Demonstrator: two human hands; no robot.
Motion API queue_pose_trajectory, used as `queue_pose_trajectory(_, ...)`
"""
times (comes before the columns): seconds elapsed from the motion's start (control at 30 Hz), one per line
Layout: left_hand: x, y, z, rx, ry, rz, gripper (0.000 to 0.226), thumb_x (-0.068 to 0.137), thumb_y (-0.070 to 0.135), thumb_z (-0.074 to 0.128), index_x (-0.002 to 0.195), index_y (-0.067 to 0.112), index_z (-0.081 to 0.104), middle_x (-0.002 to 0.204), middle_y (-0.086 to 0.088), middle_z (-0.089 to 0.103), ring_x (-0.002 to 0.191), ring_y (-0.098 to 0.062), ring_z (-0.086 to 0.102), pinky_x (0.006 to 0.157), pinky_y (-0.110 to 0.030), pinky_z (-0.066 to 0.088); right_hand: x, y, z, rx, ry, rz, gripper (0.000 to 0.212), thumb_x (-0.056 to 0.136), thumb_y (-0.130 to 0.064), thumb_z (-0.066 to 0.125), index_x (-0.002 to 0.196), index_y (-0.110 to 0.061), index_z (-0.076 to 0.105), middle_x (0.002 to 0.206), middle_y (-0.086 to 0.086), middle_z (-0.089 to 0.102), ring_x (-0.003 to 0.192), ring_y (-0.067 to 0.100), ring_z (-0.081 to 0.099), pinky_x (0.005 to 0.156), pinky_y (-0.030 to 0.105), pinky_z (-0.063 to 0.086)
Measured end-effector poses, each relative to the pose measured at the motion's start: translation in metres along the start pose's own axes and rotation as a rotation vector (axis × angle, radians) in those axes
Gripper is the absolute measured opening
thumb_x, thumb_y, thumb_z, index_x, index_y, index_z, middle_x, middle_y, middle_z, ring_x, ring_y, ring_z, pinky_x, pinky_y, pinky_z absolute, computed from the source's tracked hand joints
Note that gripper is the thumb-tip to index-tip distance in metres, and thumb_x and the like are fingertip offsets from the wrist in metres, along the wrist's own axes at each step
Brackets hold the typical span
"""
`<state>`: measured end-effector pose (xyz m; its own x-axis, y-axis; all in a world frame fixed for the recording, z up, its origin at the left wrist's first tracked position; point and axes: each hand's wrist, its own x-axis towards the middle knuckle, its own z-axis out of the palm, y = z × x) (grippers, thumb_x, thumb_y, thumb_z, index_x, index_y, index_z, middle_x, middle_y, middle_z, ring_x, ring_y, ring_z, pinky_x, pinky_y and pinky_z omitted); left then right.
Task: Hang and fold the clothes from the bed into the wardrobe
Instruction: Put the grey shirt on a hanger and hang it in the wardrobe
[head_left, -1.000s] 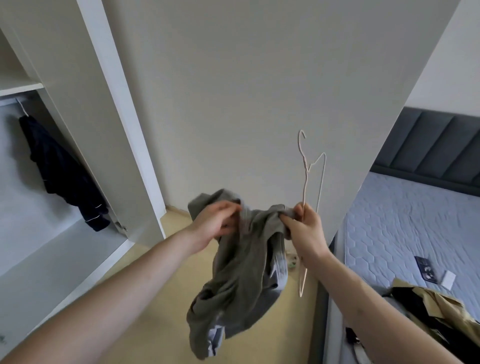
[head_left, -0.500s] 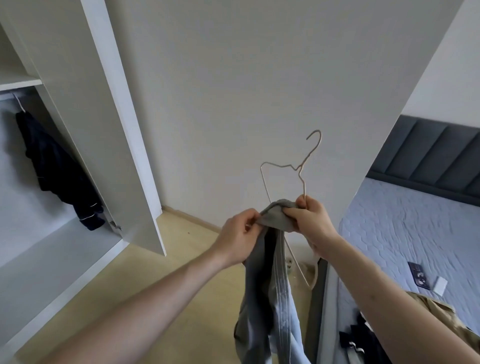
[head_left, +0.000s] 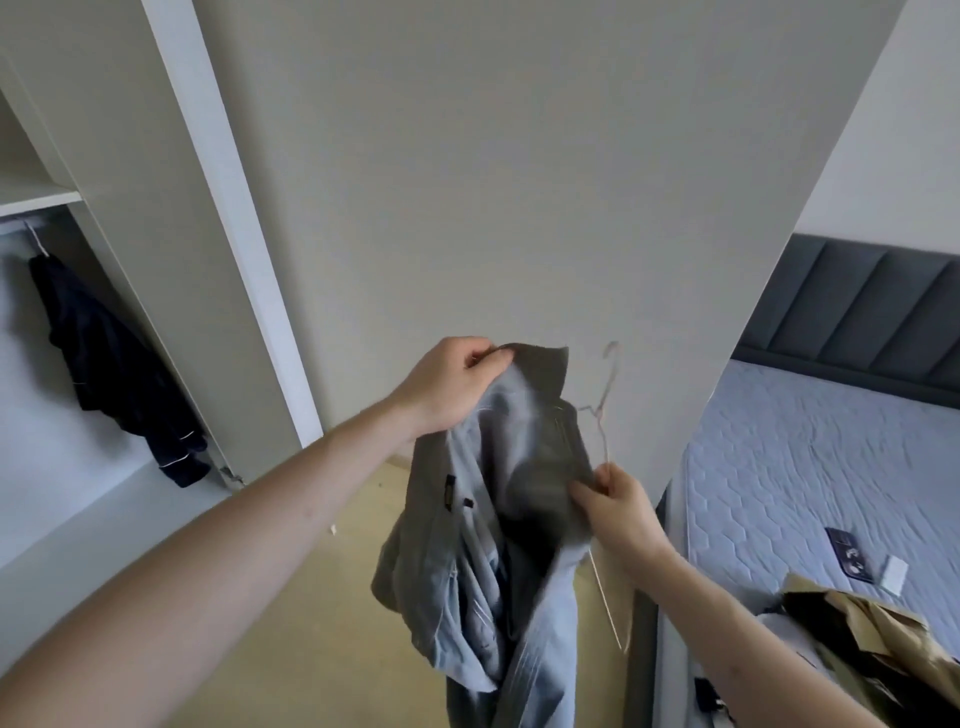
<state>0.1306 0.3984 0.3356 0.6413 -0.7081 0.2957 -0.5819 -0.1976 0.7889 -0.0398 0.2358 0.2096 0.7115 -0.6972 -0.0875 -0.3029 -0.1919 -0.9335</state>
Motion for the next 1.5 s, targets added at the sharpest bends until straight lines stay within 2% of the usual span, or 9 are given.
queue_pose_trajectory(0.2, -0.018, -0.067, -0.031, 0.401, -0.262, -0.129, 0.077, 0.051, 0.09, 0.075, 0.066, 0.017, 0.054, 0.055, 0.01, 0.044, 0.051, -0.007, 0.037, 0.048, -0.024, 0.028, 0.031, -0.036, -0.034, 0.143, 0.08, -0.153, 0.031, 0.098, -0.016, 0.064, 0.078, -0.019, 0.041, 0.07, 0.001, 0.037, 0.064, 0.011, 0.036, 0.058, 0.027, 0.035)
queue_pose_trajectory(0.4, -0.046, -0.14, -0.013, 0.494, -0.373, -0.293, 0.015, 0.096, 0.042, 0.063, 0.091, 0.028, 0.065, 0.088, 0.006, 0.066, 0.089, -0.021, 0.064, 0.08, -0.035, 0.051, 0.054, -0.06, -0.027, 0.057, 0.058, -0.319, 0.042, 0.097, -0.01, 0.064, 0.073, -0.023, 0.032, 0.063, -0.011, 0.033, 0.053, 0.002, 0.029, 0.05, 0.017, 0.03)
queue_pose_trajectory(0.53, -0.037, -0.128, -0.018, 0.344, -0.181, -0.256, 0.029, 0.104, 0.039, 0.054, 0.075, 0.038, 0.054, 0.067, 0.016, 0.057, 0.065, -0.003, 0.054, 0.065, -0.032, 0.038, 0.069, -0.042, -0.022, -0.214, 0.039, -0.319, 0.029, 0.099, -0.015, 0.061, 0.076, -0.018, 0.043, 0.07, -0.008, 0.055, 0.067, 0.015, 0.05, 0.056, 0.026, 0.039)
queue_pose_trajectory(0.6, -0.023, -0.106, -0.021, 0.315, -0.157, -0.161, 0.036, 0.102, 0.044, 0.056, 0.072, 0.026, 0.049, 0.059, 0.012, 0.047, 0.054, -0.007, 0.041, 0.058, -0.029, 0.033, 0.076, -0.041, -0.017, -0.254, -0.055, -0.281, 0.013, 0.098, -0.023, 0.066, 0.094, -0.02, 0.054, 0.102, -0.012, 0.066, 0.089, 0.018, 0.062, 0.067, 0.023, 0.047)
queue_pose_trajectory(0.73, 0.011, -0.056, -0.025, 0.289, -0.224, -0.017, 0.035, 0.097, 0.044, 0.064, 0.072, 0.022, 0.055, 0.059, 0.006, 0.043, 0.055, -0.007, 0.034, 0.054, -0.023, 0.029, 0.084, -0.06, 0.01, -0.26, -0.257, -0.358, 0.061, 0.076, -0.03, 0.091, 0.116, -0.009, 0.05, 0.133, -0.021, 0.053, 0.115, 0.009, 0.054, 0.099, 0.034, 0.047)
queue_pose_trajectory(0.93, 0.044, -0.037, -0.034, 0.347, -0.176, -0.031, 0.035, 0.077, 0.059, 0.077, 0.073, 0.028, 0.063, 0.063, 0.006, 0.053, 0.055, -0.004, 0.043, 0.053, -0.019, 0.034, 0.115, -0.095, 0.04, -0.007, -0.404, -0.373, 0.047, 0.081, -0.008, 0.081, 0.076, -0.02, 0.036, 0.061, -0.02, 0.038, 0.056, 0.003, 0.034, 0.06, 0.027, 0.033)
queue_pose_trajectory(1.13, 0.005, -0.133, -0.033, 0.713, -0.277, -0.529, 0.027, 0.069, 0.049, 0.079, 0.075, 0.026, 0.066, 0.072, 0.007, 0.066, 0.071, -0.019, 0.065, 0.055, -0.029, 0.045, 0.153, -0.117, 0.048, 0.196, -0.483, -0.386, 0.038, 0.083, -0.008, 0.063, 0.072, -0.023, 0.03, 0.064, -0.009, 0.03, 0.063, 0.013, 0.03, 0.056, 0.028, 0.03)
queue_pose_trajectory(1.3, -0.036, -0.186, -0.048, 0.284, 0.154, -0.76, 0.032, 0.084, 0.046, 0.08, 0.062, 0.026, 0.066, 0.051, 0.014, 0.051, 0.051, -0.006, 0.047, 0.056, -0.028, 0.033, 0.195, -0.115, 0.044, 0.141, -0.48, -0.404, 0.041, 0.092, 0.002, 0.058, 0.073, -0.021, 0.03, 0.06, -0.012, 0.03, 0.057, 0.009, 0.03, 0.049, 0.019, 0.031)
queue_pose_trajectory(1.5, -0.03, -0.161, -0.08, -0.151, 0.525, -0.787, 0.031, 0.088, 0.04, 0.078, 0.095, 0.01, 0.078, 0.084, 0.001, 0.076, 0.083, -0.019, 0.069, 0.071, -0.029, 0.048, 0.237, -0.104, 0.041, -0.058, -0.435, -0.358, 0.036, 0.089, -0.001, 0.063, 0.074, -0.018, 0.035, 0.06, -0.002, 0.038, 0.057, 0.016, 0.035, 0.055, 0.034, 0.033)
